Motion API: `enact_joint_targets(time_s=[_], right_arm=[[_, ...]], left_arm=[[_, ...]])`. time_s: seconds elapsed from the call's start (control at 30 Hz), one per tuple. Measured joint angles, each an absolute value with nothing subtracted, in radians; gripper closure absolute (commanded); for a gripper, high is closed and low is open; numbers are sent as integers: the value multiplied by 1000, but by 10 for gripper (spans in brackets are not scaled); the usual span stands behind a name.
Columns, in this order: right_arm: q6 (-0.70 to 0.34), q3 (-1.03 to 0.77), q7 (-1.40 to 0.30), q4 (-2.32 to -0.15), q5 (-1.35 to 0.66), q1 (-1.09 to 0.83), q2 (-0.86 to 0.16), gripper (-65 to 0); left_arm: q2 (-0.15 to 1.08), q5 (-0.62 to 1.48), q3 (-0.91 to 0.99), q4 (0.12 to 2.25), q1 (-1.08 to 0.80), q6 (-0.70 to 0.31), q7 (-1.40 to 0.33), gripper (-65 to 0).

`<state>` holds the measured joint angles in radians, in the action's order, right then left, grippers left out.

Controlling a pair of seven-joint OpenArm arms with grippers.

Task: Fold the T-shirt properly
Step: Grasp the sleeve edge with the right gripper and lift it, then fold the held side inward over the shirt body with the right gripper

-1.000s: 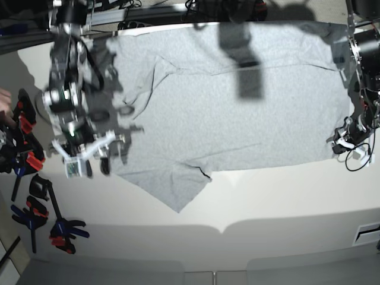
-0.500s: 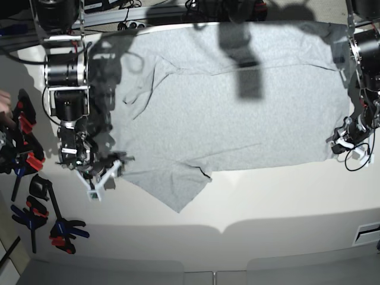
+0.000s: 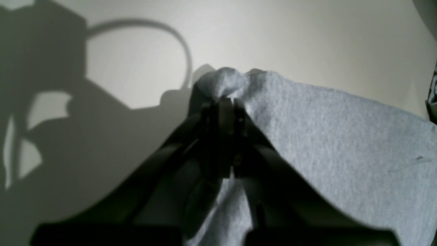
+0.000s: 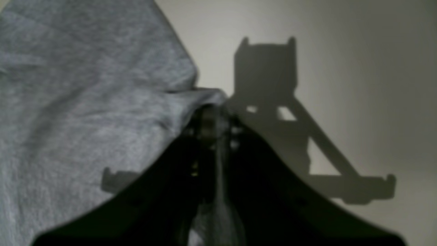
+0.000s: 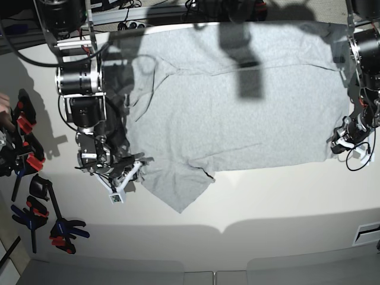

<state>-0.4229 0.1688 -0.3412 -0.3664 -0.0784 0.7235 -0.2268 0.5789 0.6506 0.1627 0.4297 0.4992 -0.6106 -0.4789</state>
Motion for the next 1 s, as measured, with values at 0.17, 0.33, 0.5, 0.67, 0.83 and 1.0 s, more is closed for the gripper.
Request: enact_joint_targets(time_s=[0.17,0.33,0.5,0.67,0.83,1.0], right_arm=[[-405,168,-361,-380,-78,727,-226,0],[-369,170,-421,-374,-56,763,-219,0],[-363,171,-468,-372,-51,808,-218,0],[-363,171,-496,-402,-54,833,-218,0],[-363,171,-586,-519,-82,826,-219,0],[-400,173,-625,-669,-156,799,-219,0]], left_arm=[[579,648,163,429,499,-611,-441,0],[577,634,163,427,547,-610,-445,0],[577,642,163,427,611,-611,-495,0],[577,639,163,427,618,-610,-506,0],[577,640,163,427,618,-611,-522,0],[577,643,163,489,561,-680,-551,0]])
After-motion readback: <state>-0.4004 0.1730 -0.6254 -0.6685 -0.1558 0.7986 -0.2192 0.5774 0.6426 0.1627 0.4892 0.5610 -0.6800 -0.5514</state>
